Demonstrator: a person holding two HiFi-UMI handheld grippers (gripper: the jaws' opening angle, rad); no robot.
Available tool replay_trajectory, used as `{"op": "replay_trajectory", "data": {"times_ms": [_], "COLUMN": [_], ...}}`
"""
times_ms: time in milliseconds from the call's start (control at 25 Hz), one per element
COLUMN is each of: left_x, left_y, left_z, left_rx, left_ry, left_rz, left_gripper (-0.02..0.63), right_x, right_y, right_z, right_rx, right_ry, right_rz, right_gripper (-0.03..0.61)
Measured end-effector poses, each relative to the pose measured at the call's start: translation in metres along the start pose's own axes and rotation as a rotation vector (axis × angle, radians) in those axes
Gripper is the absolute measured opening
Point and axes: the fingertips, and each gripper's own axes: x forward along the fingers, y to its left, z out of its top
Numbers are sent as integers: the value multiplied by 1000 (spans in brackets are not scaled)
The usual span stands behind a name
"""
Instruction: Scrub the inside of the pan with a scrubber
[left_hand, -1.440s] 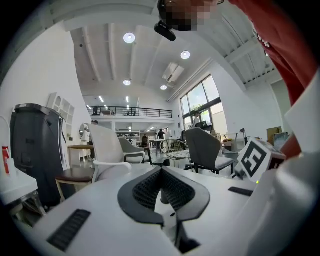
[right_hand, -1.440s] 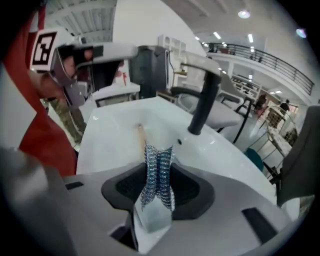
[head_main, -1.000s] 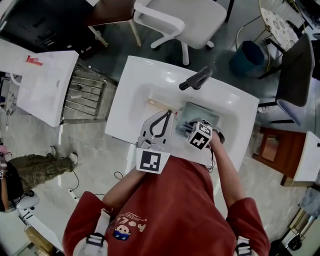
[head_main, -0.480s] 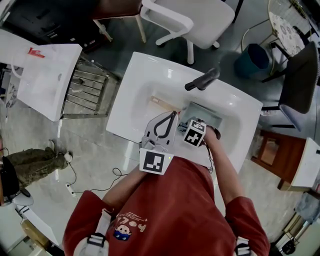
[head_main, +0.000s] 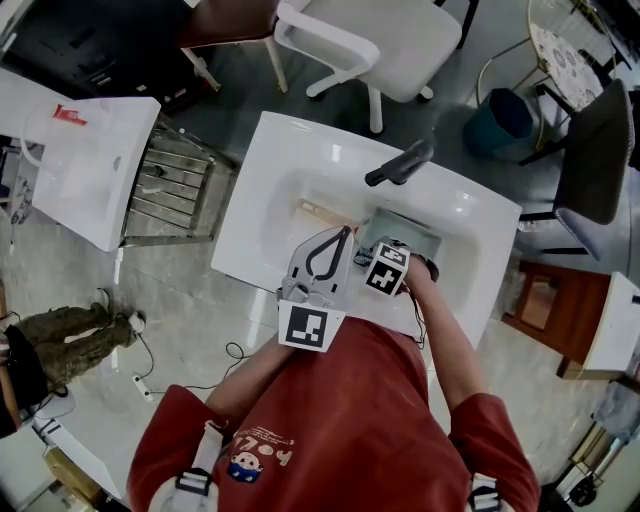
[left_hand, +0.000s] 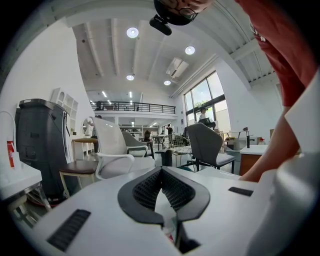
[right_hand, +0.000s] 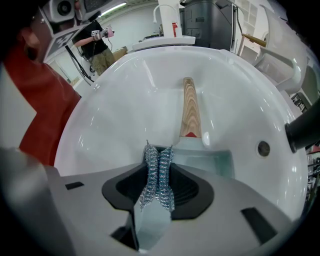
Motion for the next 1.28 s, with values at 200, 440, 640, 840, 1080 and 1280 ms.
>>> {"op": "replay_trajectory", "data": {"times_ms": [200, 440, 640, 840, 1080, 1280], "left_x": [-2, -2, -3, -3, -3, -5], "left_y": [2, 5, 5, 7, 6, 4], "left_z": [-4, -6, -8, -8, -9, -10], "left_rx": [-4, 4, 5, 10, 15, 16], "left_ry": [3, 3, 7, 9, 12, 13], "left_rz": [1, 1, 2, 4, -2, -6], "left_gripper": [14, 14, 14, 14, 14, 14], "right_x": [1, -2, -3, -4, -4, -4], "right_y": [-8, -30, -49, -73, -101, -98], "right_z": [0, -2, -1, 3, 2, 6], "right_rx": [23, 21, -3, -11, -25, -42], "right_ry": [-5, 12, 14, 10, 14, 12], "right_rz": [-10, -43, -114, -216, -350, -357], "right_gripper": [153, 152, 152, 153, 153, 153]}}
